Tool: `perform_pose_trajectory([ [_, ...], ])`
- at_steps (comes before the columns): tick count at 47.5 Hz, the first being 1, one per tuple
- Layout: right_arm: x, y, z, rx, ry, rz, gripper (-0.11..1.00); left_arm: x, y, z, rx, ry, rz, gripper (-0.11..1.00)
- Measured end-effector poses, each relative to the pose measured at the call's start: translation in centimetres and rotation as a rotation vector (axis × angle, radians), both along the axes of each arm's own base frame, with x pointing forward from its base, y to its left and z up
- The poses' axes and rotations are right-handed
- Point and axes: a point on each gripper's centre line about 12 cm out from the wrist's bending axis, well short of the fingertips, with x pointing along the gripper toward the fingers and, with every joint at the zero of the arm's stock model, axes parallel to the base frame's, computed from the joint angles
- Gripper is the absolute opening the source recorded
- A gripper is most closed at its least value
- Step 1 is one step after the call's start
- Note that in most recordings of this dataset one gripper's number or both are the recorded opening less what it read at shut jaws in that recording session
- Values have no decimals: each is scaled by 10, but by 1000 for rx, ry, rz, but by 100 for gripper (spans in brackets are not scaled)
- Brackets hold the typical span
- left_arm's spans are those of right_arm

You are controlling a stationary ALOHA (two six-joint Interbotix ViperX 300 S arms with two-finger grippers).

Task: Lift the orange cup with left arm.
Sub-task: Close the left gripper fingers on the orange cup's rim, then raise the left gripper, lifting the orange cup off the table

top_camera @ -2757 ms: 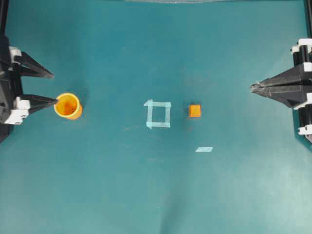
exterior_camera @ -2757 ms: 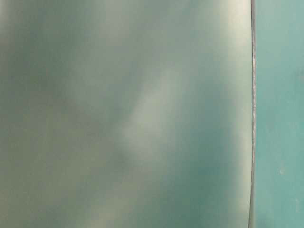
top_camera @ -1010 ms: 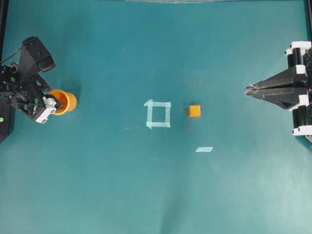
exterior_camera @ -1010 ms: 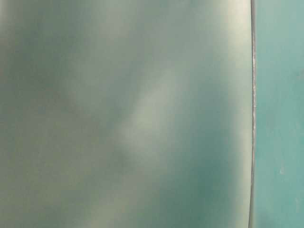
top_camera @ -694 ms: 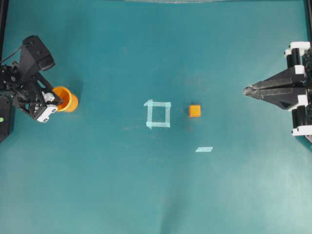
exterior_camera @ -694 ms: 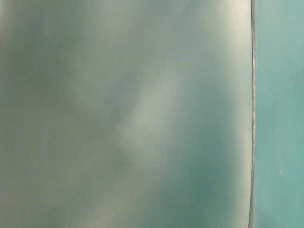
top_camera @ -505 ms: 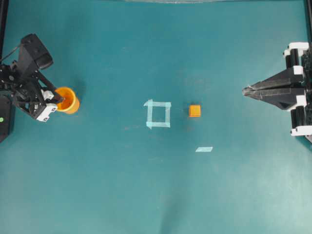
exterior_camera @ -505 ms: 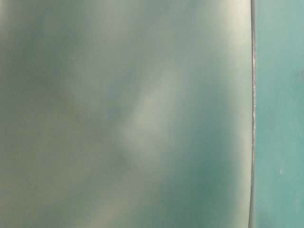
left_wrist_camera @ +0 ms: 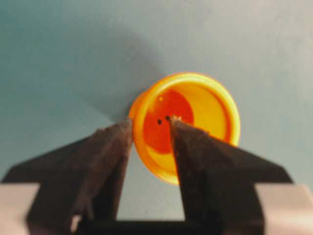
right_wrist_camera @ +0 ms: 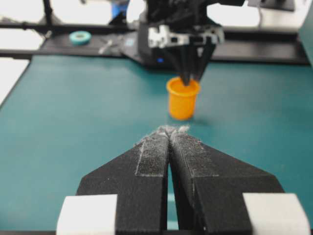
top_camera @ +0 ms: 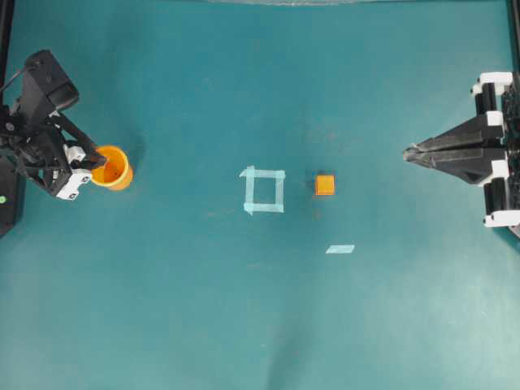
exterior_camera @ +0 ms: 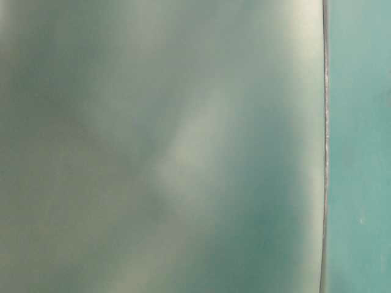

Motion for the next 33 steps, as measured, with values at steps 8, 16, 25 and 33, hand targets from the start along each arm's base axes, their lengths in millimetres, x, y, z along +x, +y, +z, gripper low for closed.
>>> perform_pose_trajectory([
  [8,0,0,0,0,0,0,0,0,0,-1,-1,8,-1,33],
  [16,0,0,0,0,2,2,0,0,0,-4,-5,19,0,33],
  [25,0,0,0,0,2,0,0,0,0,-8,-9,37,0,28],
  [33,0,0,0,0,2,0,0,0,0,-7,-5,37,-5,7],
])
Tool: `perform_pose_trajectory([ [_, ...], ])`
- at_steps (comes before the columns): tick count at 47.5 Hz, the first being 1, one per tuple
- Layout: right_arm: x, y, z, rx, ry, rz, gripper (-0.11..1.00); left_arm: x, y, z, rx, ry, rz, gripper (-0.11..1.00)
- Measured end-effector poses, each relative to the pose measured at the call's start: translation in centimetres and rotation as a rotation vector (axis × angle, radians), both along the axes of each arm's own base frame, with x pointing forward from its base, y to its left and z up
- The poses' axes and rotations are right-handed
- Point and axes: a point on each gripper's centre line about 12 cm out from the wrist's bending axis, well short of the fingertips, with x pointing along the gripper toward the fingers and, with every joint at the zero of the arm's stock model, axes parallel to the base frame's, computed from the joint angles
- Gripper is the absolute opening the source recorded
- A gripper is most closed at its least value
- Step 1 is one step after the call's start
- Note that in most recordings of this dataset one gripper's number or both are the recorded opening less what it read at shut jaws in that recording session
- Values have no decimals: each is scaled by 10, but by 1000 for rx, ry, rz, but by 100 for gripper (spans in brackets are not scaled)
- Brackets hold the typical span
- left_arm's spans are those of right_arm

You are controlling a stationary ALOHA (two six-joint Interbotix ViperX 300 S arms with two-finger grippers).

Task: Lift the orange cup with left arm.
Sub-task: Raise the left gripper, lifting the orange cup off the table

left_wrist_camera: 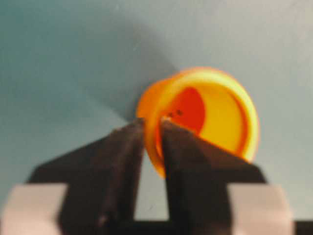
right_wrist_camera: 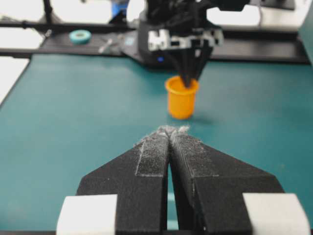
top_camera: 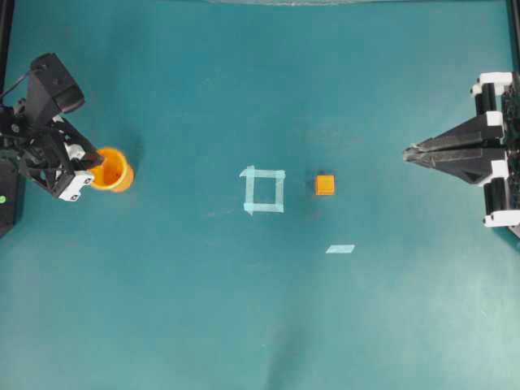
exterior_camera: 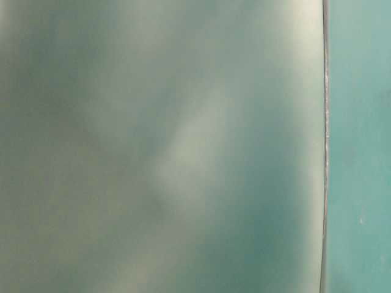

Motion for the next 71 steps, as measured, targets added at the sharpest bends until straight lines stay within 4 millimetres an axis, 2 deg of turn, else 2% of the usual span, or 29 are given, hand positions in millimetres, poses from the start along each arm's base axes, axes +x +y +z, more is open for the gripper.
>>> perform_pose_trajectory([
  [14,0,0,0,-1,0,0,0,2,0,3,-4,-10,9,6],
  [34,0,0,-1,0,2,0,0,19,2,34,-11,29,-4,6],
  [45,0,0,-1,-1,2,0,0,23,2,44,-11,60,-16,6],
  [71,0,0,4,-1,3,0,0,33,4,81,-14,120,-30,6],
])
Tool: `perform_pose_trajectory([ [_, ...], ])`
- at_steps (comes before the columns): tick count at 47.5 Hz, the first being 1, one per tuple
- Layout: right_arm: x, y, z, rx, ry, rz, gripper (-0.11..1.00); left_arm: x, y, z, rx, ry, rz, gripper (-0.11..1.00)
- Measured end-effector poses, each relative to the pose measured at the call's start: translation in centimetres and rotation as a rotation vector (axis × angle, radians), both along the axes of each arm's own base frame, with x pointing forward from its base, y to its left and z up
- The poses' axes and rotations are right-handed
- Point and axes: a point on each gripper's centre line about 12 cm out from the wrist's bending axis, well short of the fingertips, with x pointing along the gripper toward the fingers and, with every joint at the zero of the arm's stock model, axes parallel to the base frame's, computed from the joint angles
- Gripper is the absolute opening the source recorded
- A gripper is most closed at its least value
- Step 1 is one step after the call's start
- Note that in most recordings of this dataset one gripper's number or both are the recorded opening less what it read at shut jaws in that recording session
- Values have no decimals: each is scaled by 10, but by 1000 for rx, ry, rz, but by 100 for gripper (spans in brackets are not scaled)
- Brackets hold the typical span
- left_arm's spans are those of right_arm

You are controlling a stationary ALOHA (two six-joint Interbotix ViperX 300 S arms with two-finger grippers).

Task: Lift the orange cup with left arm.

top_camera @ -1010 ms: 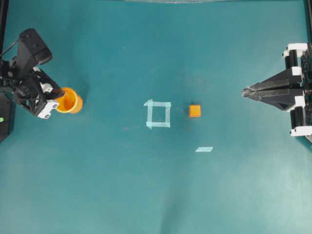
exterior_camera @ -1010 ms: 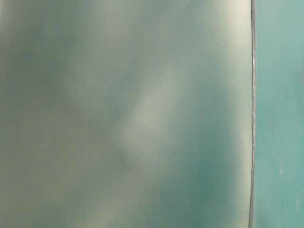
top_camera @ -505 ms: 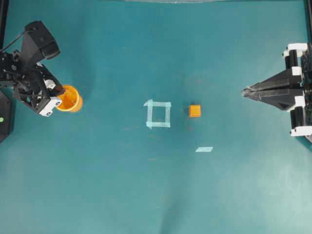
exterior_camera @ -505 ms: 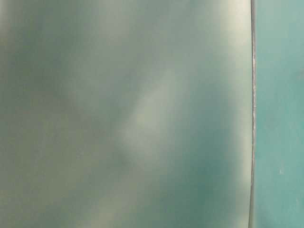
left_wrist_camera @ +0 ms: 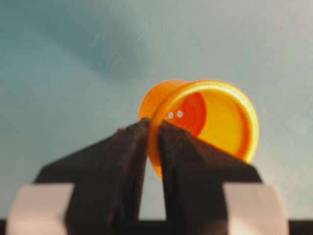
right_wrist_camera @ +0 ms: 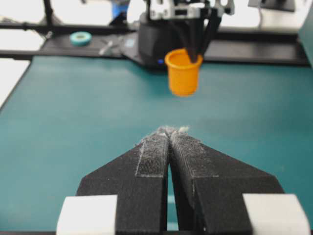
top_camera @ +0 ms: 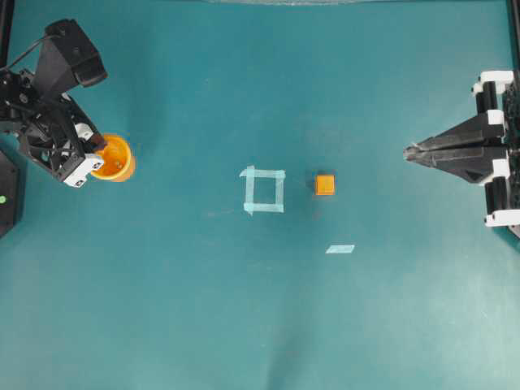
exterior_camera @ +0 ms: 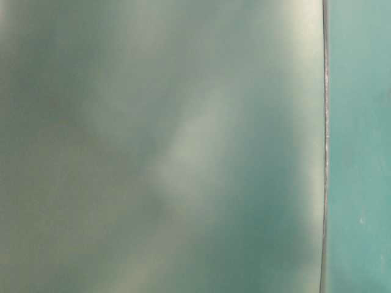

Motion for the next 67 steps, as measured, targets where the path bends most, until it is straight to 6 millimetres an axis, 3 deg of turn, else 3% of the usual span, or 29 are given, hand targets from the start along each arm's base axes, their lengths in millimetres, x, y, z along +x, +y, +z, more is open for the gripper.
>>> perform_pose_trajectory([
  [23,0,0,2,0,3,0,0,-4,0,33,36,-43,-42,6],
  [39,0,0,3,0,2,0,0,-14,-2,35,24,17,-43,6],
  [67,0,0,4,0,-3,0,0,-11,-2,44,30,-4,-45,6],
])
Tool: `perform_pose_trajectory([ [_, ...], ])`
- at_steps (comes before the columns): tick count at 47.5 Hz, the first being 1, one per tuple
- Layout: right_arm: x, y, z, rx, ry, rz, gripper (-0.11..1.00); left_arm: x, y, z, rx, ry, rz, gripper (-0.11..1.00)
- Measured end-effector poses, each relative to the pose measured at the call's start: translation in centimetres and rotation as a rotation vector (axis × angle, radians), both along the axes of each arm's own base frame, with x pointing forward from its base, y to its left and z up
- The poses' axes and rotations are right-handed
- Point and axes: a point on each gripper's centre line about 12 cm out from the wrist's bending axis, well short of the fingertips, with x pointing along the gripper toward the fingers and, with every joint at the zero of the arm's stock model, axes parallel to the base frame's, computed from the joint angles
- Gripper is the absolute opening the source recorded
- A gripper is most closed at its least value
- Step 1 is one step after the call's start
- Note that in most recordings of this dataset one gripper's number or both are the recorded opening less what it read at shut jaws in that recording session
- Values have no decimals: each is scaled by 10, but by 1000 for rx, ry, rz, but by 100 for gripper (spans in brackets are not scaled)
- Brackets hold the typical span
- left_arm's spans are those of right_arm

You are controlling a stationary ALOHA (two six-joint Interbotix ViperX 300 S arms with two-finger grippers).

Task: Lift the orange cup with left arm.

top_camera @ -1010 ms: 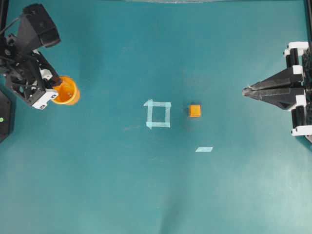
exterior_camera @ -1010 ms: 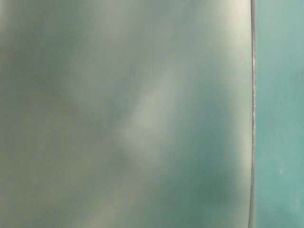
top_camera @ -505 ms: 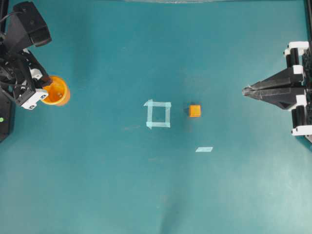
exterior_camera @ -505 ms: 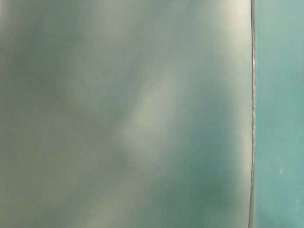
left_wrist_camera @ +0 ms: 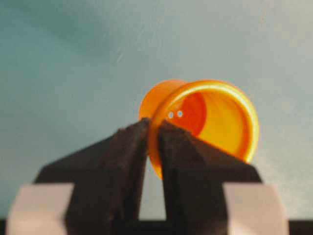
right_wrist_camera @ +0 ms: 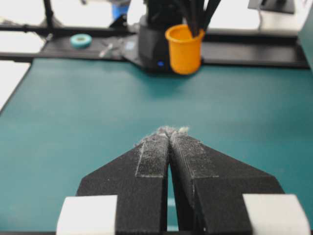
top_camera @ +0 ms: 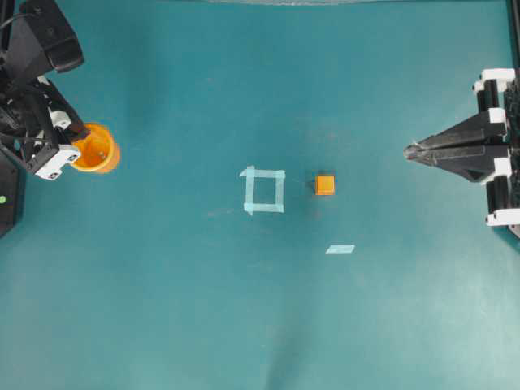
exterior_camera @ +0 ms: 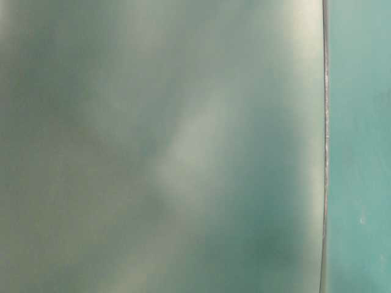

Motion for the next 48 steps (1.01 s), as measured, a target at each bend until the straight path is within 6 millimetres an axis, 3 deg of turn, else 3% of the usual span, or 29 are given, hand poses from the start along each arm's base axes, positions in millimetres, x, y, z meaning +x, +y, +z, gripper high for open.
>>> perform_pose_trajectory([
  [48,0,0,0,0,0,0,0,3,1,9,7,-24,-3,6],
])
